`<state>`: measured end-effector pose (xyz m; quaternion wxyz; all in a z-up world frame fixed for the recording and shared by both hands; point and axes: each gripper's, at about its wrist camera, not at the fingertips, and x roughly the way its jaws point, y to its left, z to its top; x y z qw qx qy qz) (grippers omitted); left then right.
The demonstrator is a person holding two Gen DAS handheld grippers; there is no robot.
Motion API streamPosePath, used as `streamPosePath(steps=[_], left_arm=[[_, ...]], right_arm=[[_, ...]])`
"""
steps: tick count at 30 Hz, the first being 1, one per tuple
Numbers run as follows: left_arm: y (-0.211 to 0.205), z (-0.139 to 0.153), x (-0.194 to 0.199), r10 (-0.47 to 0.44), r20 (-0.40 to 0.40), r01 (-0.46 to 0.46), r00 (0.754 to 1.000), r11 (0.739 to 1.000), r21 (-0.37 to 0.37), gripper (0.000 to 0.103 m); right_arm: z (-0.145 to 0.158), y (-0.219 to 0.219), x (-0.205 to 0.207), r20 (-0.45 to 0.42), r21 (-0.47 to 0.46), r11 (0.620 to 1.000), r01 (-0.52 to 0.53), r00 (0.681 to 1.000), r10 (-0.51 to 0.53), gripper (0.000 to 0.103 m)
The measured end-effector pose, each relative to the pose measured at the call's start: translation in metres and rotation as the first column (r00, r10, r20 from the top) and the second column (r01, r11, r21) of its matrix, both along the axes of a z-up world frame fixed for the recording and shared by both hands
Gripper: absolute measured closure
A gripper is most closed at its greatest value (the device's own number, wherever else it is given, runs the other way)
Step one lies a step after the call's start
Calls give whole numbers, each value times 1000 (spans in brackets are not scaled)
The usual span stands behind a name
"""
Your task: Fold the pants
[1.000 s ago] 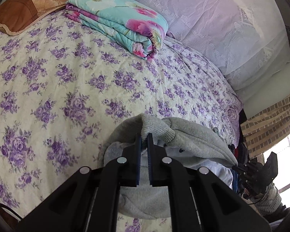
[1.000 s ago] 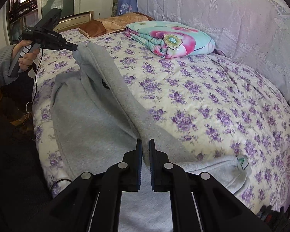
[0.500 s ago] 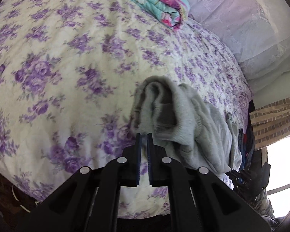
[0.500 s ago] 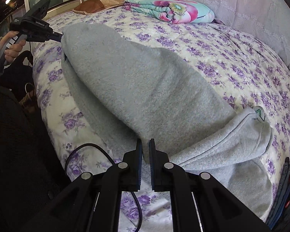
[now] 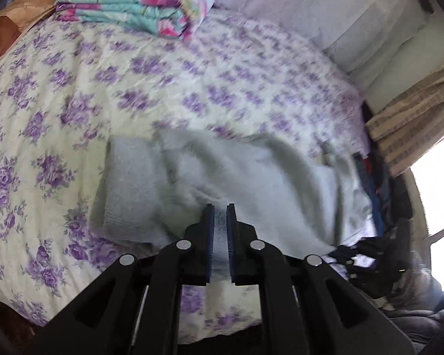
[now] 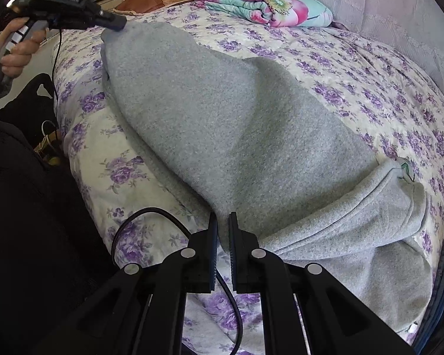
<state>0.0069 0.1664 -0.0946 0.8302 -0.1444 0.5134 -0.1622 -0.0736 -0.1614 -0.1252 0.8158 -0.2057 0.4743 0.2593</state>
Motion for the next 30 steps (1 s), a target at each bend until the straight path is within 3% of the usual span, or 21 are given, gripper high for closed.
streamPosePath(steps=[2,4,5,9,13,15,16,17,19,20,24,28,30], left_arm=[[9,-32,3,24,-110,-25,994,1000,-10,101],[26,-50,-3,40,-144,-56,989,992,-114,101],[29,-51,-5,43,-145,-62,989,989,-132,101],[18,-35,-8,45,-127,-55,991,996,-76,102],[1,2,-17,-21,-26,19,999,996,-93,100],[-8,18,-23,-62,27,65,998,993,-96,82],[-13,21,-24,-73,39,76,997,993,-87,73],[-19,21,-24,-81,44,84,996,994,-72,60],[-32,14,-19,-91,29,92,995,995,-34,58],[-37,8,-16,-91,4,91,996,996,-22,58],[-39,-23,-12,-46,-107,45,993,999,-10,58],[-33,-30,-12,-23,-129,18,991,999,-38,59],[-34,-30,-11,-22,-140,18,990,999,-32,58]], right_arm=[[-7,-2,1,-17,15,1000,16,1000,-15,95],[-14,-4,1,-26,33,999,30,999,-29,94],[-16,-5,1,-30,43,998,41,999,-39,93],[-13,-10,3,-60,93,992,84,995,-79,91],[24,-26,3,-67,215,971,108,993,-95,84],[48,-42,9,-62,319,936,147,989,-134,72],[59,-51,15,-57,358,915,184,983,-176,56],[68,-60,21,-45,383,894,235,971,-236,49],[80,-79,42,-36,442,835,328,937,-349,50],[83,-86,55,-19,426,813,398,902,-432,50],[61,-93,119,66,192,725,661,729,-682,50],[25,-88,168,58,79,639,765,637,-769,40],[9,-84,183,81,1,609,793,607,-790,36]])
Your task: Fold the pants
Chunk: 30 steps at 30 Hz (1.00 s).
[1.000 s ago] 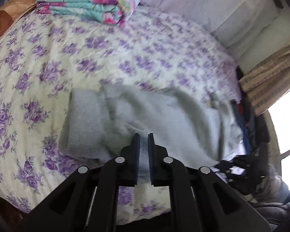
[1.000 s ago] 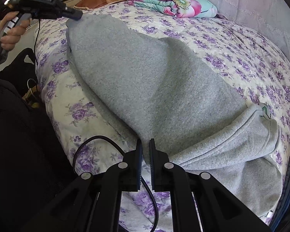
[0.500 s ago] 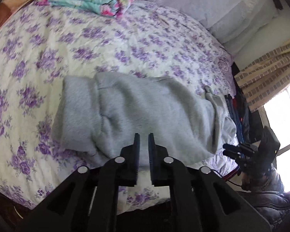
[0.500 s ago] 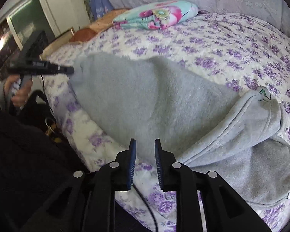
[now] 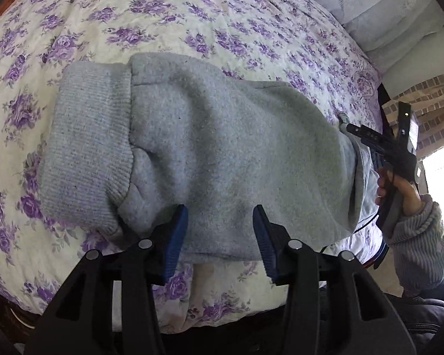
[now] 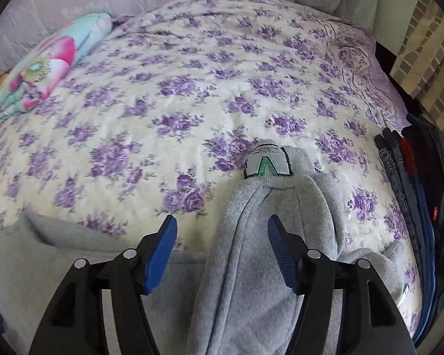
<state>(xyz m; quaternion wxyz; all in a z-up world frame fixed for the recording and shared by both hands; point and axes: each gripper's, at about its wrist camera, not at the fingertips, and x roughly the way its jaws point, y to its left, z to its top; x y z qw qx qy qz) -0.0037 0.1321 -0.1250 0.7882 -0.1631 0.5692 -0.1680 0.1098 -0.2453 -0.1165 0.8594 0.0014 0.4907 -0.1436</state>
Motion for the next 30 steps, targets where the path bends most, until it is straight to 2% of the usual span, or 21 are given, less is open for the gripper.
streamPosePath(steps=[3,4,5,8,9,12,15,17,18,19,20,21,22,23,24,25,26,27,28,30], left_arm=[[-3,0,1,-14,-7,14,1000,1000,23,58],[-3,0,2,-18,-10,18,1000,999,26,58],[-3,0,3,-22,-13,22,1000,1000,21,58],[-2,-2,6,-21,-26,21,999,1000,15,58],[-2,-3,8,-20,-31,21,999,1000,15,58],[-4,-5,12,-18,-41,19,999,1000,12,56],[-4,-6,13,-24,-47,25,999,1000,8,55],[-5,-7,14,-32,-49,33,998,999,8,55],[-5,-7,15,-35,-50,36,998,999,9,55],[-4,-8,15,-38,-50,38,998,999,9,55],[-4,-8,15,-39,-51,40,998,999,8,55],[-5,-8,15,-39,-52,40,998,999,7,55],[-5,-9,16,-39,-54,40,998,999,7,55],[-5,-9,16,-40,-57,41,998,999,7,55],[-6,-10,17,-43,-60,44,997,999,10,55],[-8,-9,18,-48,-62,49,997,999,16,55],[-9,-9,19,-52,-63,53,997,998,22,54],[-10,-9,20,-54,-64,55,997,998,25,54],[-12,-9,20,-56,-65,58,996,998,28,53],[-14,-9,20,-61,-64,64,996,997,34,51]], right_arm=[[-19,4,8,-48,-83,996,-20,999,16,37],[-21,1,6,-45,-86,996,-29,999,25,42],[-24,-3,4,-42,-60,998,-32,999,30,61],[-20,-26,-5,-1,65,998,-6,1000,6,91],[-15,-33,-8,21,103,995,3,1000,-6,96],[16,-57,-33,150,234,971,39,986,-76,97],[48,-91,-80,305,430,901,55,931,-202,97],[56,-121,-124,386,556,828,69,861,-331,97],[52,-136,-149,392,604,789,112,820,-416,97],[41,-152,-174,375,650,742,163,780,-501,97],[25,-166,-197,343,706,678,203,740,-579,97],[2,-179,-216,271,749,608,262,717,-642,96],[-21,-187,-227,181,774,547,319,716,-674,96],[-41,-193,-238,109,805,476,354,700,-705,95],[-56,-197,-250,73,838,410,361,670,-739,94],[-61,-199,-261,62,855,370,363,637,-768,93],[-59,-200,-269,73,864,352,360,602,-795,93],[-54,-201,-273,103,871,359,335,591,-800,93],[-48,-202,-271,131,874,379,305,602,-788,92],[-34,-202,-262,175,870,420,257,636,-751,84]])
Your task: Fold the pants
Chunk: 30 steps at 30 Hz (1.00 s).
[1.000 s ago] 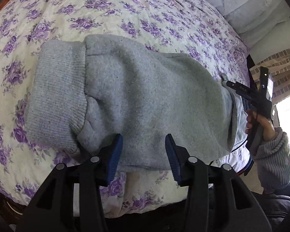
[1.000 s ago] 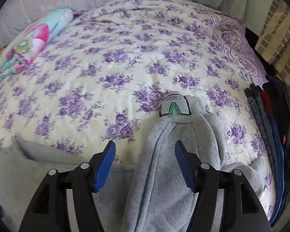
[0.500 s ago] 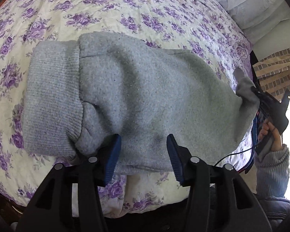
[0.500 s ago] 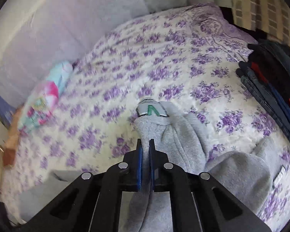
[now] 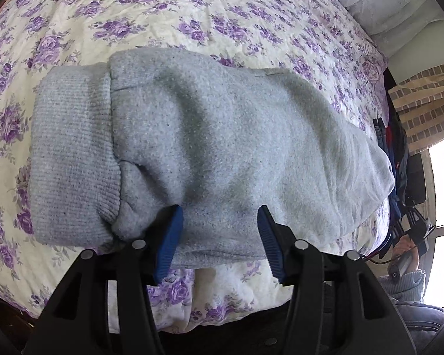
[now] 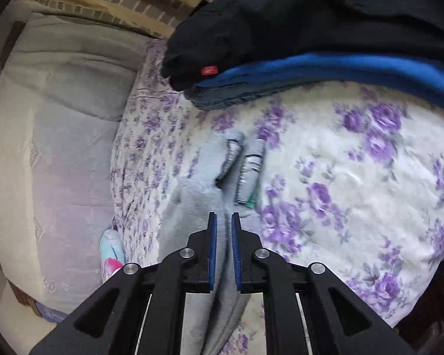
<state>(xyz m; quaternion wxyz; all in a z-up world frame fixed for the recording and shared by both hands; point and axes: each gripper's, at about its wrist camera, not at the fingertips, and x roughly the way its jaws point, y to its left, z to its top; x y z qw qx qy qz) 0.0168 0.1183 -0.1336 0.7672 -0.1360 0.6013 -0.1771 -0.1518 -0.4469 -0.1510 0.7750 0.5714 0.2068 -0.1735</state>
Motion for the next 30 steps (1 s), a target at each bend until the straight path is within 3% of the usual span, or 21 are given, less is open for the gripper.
streamPosePath(steps=[1,2,6,9,10,11,13,16,18,22,24,27,30], left_arm=[[-1,0,0,-1,2,1,1000,1000,3,50],[-2,0,0,-1,3,1,1000,1000,5,50],[-2,1,-2,5,8,-5,1000,1000,2,50],[0,1,-4,5,10,-5,1000,1000,-1,50],[0,2,-4,5,10,-5,1000,1000,-1,50],[0,2,-4,4,10,-4,1000,1000,-1,50],[1,3,-5,4,13,-3,1000,1000,-2,50],[5,6,-8,10,26,-10,1000,1000,-11,50],[10,7,-8,20,30,-20,999,1000,-23,50],[15,5,-9,27,24,-26,999,999,-39,50],[15,7,-10,21,25,-20,999,999,-34,50],[14,9,-11,17,30,-16,999,999,-32,50],[16,12,-14,21,44,-19,999,999,-34,50]], right_arm=[[4,1,5,-2,-10,1000,-17,1000,17,62],[8,3,10,-7,-24,999,-25,1000,25,49],[11,3,26,-69,-112,993,-28,997,20,49],[3,-1,40,-90,-119,989,-85,993,74,59],[1,-1,48,-96,-125,987,-102,991,91,69],[0,-2,51,-109,-133,984,-115,989,101,86],[9,0,50,-96,-169,977,-127,989,112,98],[38,6,36,-24,-217,965,-144,989,143,98],[41,4,26,-24,-207,968,-143,990,141,98],[-13,-10,30,-178,-116,981,-155,975,133,97],[-24,-12,29,-172,-82,987,-139,977,124,94],[-3,-9,22,-141,-113,984,-140,982,123,93],[26,-2,11,-165,-230,968,-97,985,59,93]])
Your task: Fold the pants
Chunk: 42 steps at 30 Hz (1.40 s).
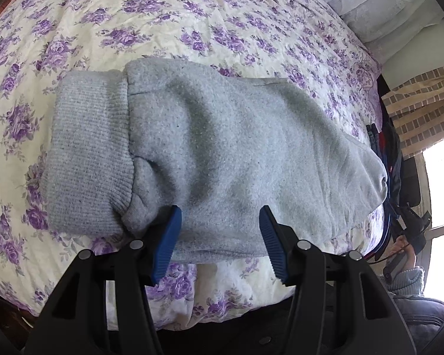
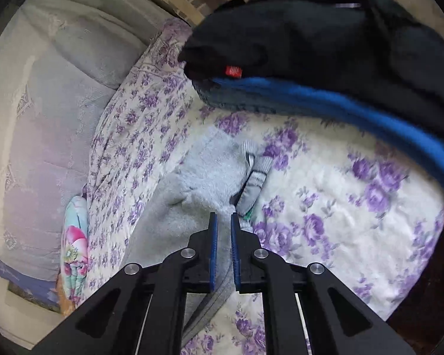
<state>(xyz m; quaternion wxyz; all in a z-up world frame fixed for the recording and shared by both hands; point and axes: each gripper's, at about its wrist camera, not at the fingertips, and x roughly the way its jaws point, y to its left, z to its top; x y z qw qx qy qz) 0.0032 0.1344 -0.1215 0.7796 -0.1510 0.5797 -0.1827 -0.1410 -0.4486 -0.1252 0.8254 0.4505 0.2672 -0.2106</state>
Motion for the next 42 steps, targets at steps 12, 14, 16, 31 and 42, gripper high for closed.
streamPosePath(steps=[12,14,16,31,42], left_arm=[[7,-8,-3,-17,-1,17,1000,1000,-22,51],[11,-4,-6,-2,7,2,1000,1000,-18,54],[17,7,-13,23,43,-22,999,999,-32,54],[34,5,-15,162,68,-158,984,986,-53,53],[39,0,-16,204,47,-200,978,977,-76,53]], right_arm=[[-41,179,130,-197,111,661,-742,636,746,74],[-43,170,131,-205,116,685,-719,658,725,89],[-16,172,132,-175,59,658,-750,641,747,86],[4,330,288,-239,-13,38,-999,40,970,86],[23,318,287,-288,-122,-2,-993,34,957,49]])
